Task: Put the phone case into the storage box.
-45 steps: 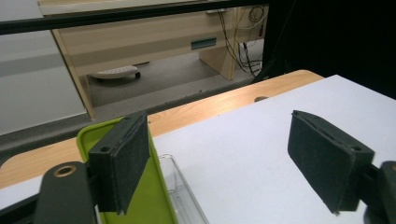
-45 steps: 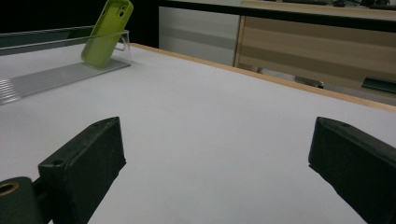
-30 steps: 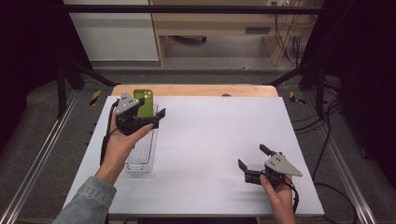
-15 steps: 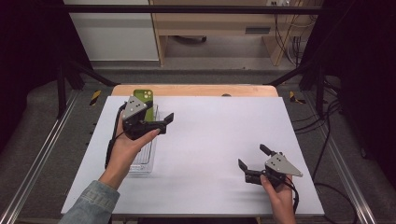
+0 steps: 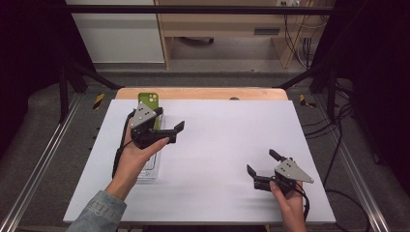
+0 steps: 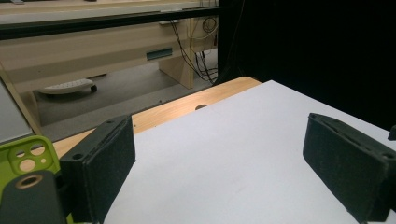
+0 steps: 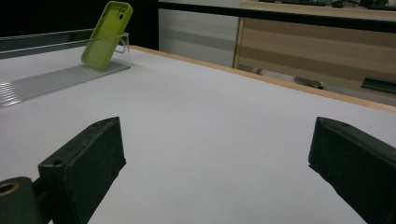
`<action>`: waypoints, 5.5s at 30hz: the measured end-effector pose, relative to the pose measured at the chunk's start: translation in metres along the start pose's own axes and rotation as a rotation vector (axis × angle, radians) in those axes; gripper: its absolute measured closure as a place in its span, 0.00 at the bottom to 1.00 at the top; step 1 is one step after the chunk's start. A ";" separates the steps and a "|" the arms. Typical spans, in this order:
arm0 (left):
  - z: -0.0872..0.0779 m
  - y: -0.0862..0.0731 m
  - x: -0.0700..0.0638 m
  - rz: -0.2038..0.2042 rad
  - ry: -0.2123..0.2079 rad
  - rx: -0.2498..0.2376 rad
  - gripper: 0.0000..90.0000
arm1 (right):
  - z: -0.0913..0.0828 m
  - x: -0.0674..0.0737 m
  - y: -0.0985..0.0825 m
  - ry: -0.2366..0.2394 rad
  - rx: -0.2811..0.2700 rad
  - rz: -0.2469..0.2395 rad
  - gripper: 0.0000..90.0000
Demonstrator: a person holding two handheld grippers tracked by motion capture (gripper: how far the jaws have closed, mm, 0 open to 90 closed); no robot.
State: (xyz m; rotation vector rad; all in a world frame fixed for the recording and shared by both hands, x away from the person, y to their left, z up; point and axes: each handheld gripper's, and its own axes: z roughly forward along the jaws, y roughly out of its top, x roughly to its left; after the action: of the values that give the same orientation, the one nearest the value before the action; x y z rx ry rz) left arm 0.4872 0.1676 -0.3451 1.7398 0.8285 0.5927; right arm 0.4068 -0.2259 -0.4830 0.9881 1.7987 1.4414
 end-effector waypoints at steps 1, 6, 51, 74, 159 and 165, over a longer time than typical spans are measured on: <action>0.000 -0.001 -0.001 0.001 0.001 -0.003 0.09 | 0.000 0.000 0.000 0.000 0.000 0.000 0.04; -0.002 -0.008 -0.005 0.005 -0.006 -0.007 0.08 | 0.000 0.000 0.000 0.000 0.000 0.000 0.04; -0.076 -0.043 0.027 -0.017 0.106 -0.121 0.04 | 0.000 0.001 0.000 0.015 0.014 0.011 0.02; -0.100 -0.070 0.043 -0.014 0.157 -0.152 0.04 | 0.000 0.000 -0.001 0.023 0.022 0.022 0.02; -0.120 -0.159 0.049 0.027 0.172 -0.204 0.04 | 0.004 0.003 -0.004 0.022 0.054 0.000 0.03; -0.118 -0.160 0.044 0.028 0.183 -0.209 0.04 | 0.004 0.002 -0.005 0.016 0.055 0.002 0.03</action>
State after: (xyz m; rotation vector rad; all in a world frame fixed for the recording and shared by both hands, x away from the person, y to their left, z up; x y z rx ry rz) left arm 0.3898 0.3040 -0.4613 1.5247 0.8373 0.8370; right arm 0.4080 -0.2230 -0.4886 1.0095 1.8584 1.4112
